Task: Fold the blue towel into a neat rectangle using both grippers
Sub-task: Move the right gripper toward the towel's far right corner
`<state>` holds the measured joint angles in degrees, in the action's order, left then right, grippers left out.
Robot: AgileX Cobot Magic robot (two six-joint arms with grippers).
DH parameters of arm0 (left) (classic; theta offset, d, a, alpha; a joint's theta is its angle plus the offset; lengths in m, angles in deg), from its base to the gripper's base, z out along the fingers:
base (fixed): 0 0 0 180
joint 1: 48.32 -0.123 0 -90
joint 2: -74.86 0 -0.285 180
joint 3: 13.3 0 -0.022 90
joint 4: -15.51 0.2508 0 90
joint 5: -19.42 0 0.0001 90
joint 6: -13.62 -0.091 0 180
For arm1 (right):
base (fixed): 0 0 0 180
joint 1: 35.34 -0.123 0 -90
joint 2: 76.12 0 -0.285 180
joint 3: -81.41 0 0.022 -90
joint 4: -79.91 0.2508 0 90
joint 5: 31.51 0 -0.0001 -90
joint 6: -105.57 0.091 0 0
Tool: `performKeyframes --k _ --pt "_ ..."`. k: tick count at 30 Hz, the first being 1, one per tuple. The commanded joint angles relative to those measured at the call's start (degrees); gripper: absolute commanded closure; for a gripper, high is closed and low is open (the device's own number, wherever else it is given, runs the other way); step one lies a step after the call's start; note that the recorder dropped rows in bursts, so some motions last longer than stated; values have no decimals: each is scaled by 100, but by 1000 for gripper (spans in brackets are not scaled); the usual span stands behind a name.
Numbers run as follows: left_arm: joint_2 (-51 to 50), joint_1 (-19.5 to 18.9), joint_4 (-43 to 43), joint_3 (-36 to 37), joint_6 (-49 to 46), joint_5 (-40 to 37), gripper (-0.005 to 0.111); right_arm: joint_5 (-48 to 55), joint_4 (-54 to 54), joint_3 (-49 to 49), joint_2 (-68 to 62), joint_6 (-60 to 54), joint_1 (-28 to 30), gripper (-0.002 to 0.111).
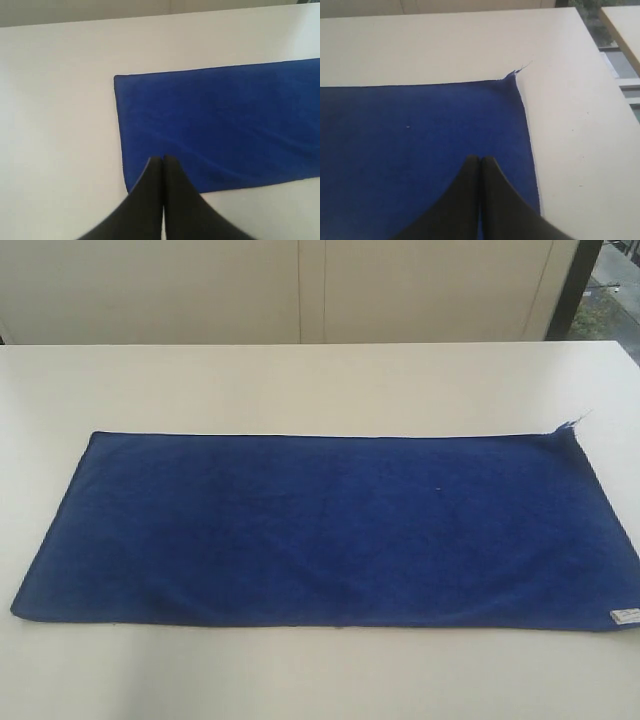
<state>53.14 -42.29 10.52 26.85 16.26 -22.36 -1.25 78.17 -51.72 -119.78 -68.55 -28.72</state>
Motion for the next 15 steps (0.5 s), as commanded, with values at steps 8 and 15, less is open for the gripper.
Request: performKeyframes --k 8,15 --pt "76 38 4 47 -7 -22 107 -38 6 -1107 -2788 50 -26 108" --pt "76 38 4 47 -7 -22 107 78 -24 -1881 -4249 -15 -26 108"
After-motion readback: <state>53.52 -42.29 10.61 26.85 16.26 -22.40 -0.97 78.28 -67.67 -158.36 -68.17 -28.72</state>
